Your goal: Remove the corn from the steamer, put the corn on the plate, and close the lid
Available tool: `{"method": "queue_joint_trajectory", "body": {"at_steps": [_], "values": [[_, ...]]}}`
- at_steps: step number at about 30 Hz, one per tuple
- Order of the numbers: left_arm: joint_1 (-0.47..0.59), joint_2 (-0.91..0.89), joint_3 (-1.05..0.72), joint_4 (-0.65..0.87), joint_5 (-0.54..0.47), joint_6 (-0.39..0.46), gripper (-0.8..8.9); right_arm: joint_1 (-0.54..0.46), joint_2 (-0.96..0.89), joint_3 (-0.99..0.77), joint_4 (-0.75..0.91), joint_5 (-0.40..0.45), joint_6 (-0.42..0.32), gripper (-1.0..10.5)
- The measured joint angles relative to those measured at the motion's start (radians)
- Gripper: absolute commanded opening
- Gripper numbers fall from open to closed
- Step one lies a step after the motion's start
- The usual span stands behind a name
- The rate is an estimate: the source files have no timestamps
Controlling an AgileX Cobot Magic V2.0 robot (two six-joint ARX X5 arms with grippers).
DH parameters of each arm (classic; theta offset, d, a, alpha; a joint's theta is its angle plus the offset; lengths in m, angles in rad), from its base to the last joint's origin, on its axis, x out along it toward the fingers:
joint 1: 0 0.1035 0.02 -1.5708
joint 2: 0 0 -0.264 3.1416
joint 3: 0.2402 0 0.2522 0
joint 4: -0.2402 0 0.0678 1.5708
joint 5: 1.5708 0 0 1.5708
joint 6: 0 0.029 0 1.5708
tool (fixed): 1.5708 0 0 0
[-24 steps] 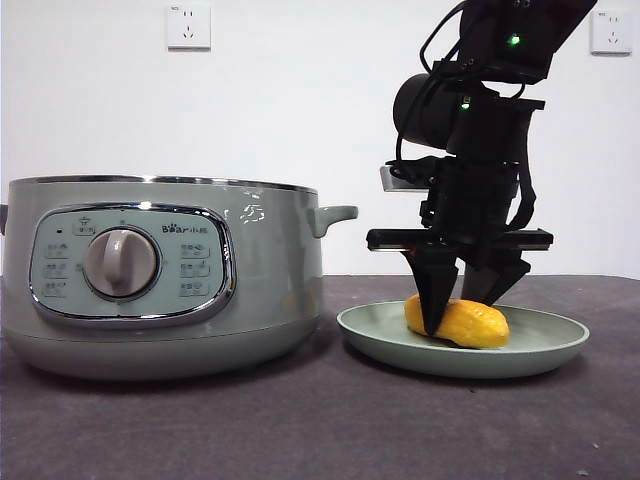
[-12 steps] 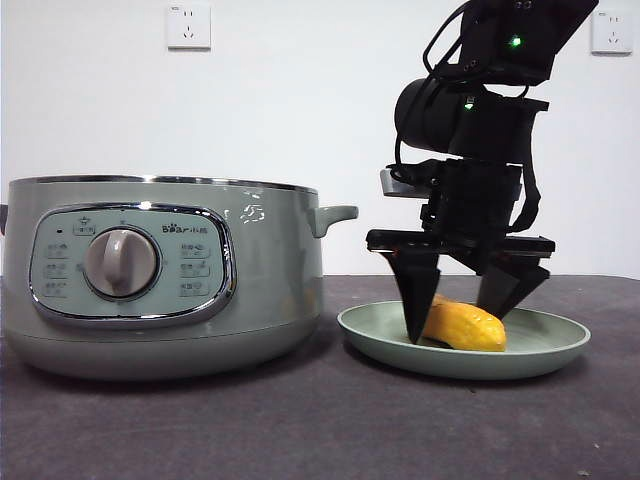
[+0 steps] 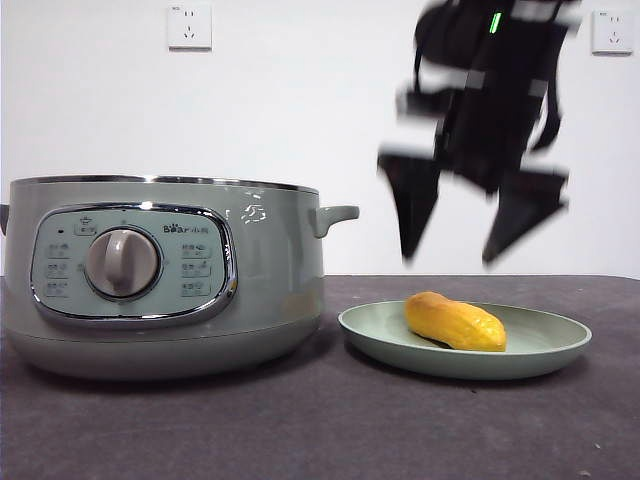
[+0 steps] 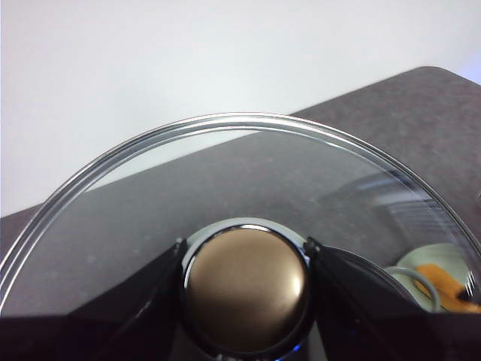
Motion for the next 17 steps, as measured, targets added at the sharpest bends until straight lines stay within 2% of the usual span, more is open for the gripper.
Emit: {"method": "queue_joint_trajectory", "body": {"at_steps": [10, 17], "values": [[0.000, 0.163, 0.000, -0.013, 0.027, -0.010, -0.09, -0.035, -0.353, 0.000, -0.039, 0.000, 0.004, 4.4], [0.000, 0.251, -0.023, 0.072, 0.074, -0.036, -0.09, -0.051, -0.535, 0.000, -0.060, 0.004, 0.007, 4.4]]}}
